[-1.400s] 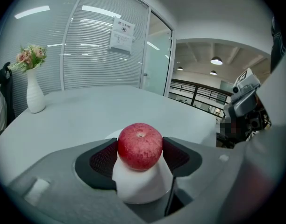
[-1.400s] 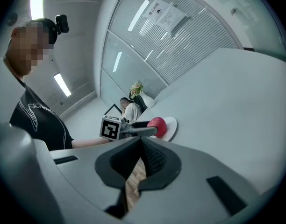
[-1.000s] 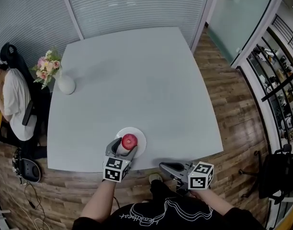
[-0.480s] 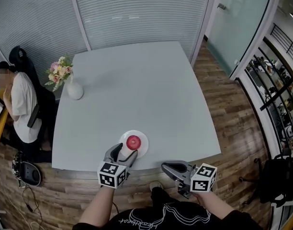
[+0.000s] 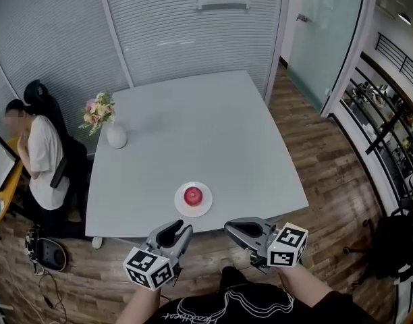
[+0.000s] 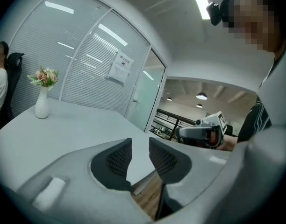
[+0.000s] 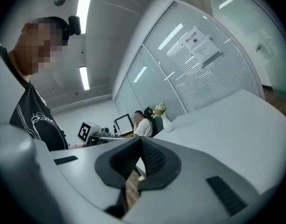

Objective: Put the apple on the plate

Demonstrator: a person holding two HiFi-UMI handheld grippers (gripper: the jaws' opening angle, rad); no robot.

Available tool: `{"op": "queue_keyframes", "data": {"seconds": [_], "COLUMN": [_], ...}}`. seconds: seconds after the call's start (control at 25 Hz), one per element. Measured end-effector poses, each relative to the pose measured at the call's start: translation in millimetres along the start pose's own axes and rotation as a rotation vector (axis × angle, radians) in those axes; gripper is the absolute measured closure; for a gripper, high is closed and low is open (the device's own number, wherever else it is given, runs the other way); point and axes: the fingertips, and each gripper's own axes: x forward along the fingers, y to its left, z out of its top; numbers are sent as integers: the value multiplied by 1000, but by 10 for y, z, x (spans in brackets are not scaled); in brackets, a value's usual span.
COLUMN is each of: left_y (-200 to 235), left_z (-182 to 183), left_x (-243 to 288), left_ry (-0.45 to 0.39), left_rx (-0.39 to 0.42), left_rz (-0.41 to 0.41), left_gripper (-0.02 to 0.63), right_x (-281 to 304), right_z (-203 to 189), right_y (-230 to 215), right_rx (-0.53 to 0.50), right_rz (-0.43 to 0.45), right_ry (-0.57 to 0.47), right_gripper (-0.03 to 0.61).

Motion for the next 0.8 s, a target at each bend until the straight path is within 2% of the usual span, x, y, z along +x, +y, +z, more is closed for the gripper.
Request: {"op": "queue_keyframes", "data": {"seconds": [0.08,0.24,0.44,0.8], "left_y": [-179,-449,-738,-863], "left_z": [40,91,98,166], "left_x": [-170,-411,-573,-754], "left_ry": [-26,-50,-51,-65], "left_rx": [-15,-44,25,53], "left_rz": [-29,-75,-102,-116], "left_gripper": [540,582,597,600], "right_x": [-49,-88,-114,-33], "right_z": [42,77,57,-11], "right_y": [159,434,717,984], "right_rx": [-25,-57,-41,-50], "right_rz": [6,29,55,66], "right_ry": [-8,-23,-38,12], "right_gripper": [571,571,571,571]}}
